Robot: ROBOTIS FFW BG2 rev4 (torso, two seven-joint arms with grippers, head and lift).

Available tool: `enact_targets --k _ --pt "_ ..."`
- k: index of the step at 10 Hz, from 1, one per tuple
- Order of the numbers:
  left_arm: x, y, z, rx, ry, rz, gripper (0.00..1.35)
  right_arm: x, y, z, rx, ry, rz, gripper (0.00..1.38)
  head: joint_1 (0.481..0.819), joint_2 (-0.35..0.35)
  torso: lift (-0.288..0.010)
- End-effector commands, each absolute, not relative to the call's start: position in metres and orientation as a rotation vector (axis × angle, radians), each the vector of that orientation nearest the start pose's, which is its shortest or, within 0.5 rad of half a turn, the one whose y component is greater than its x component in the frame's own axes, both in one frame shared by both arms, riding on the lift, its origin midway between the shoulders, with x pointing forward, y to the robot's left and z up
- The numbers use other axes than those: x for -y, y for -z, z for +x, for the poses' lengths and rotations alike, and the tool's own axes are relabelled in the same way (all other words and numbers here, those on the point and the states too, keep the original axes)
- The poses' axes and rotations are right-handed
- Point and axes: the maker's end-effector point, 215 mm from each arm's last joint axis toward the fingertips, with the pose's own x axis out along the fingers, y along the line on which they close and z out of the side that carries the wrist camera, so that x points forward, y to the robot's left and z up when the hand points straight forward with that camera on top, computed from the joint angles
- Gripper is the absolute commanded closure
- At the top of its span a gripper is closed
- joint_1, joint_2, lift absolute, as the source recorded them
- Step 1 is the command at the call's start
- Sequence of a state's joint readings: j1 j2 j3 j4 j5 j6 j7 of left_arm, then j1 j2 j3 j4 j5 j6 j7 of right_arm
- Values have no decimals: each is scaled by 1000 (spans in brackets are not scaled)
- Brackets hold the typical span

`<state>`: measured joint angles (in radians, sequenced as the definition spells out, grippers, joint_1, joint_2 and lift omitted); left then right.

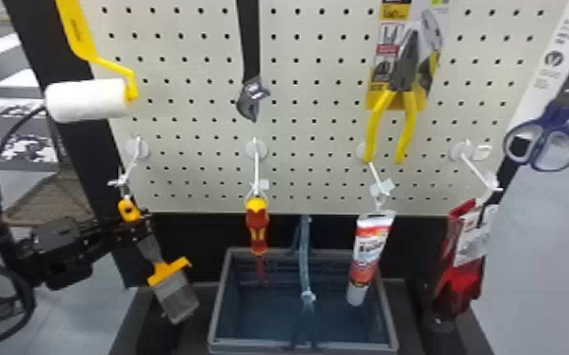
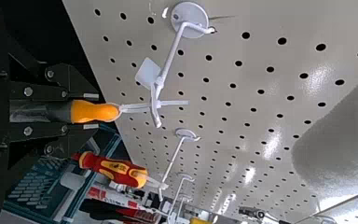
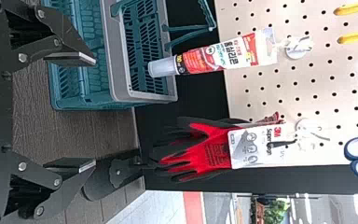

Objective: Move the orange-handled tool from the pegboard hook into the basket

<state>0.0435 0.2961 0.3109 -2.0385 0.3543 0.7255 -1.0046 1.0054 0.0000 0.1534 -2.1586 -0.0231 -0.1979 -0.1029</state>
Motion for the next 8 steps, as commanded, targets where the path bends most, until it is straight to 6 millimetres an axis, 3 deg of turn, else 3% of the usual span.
enact_targets --k 1,8 --pt "-223 242 485 -191 864 -143 1182 176 400 277 -228 14 131 496 549 0 -100" --pt "-219 241 481 -194 867 -133 1179 176 402 276 -232 15 129 496 549 0 -100"
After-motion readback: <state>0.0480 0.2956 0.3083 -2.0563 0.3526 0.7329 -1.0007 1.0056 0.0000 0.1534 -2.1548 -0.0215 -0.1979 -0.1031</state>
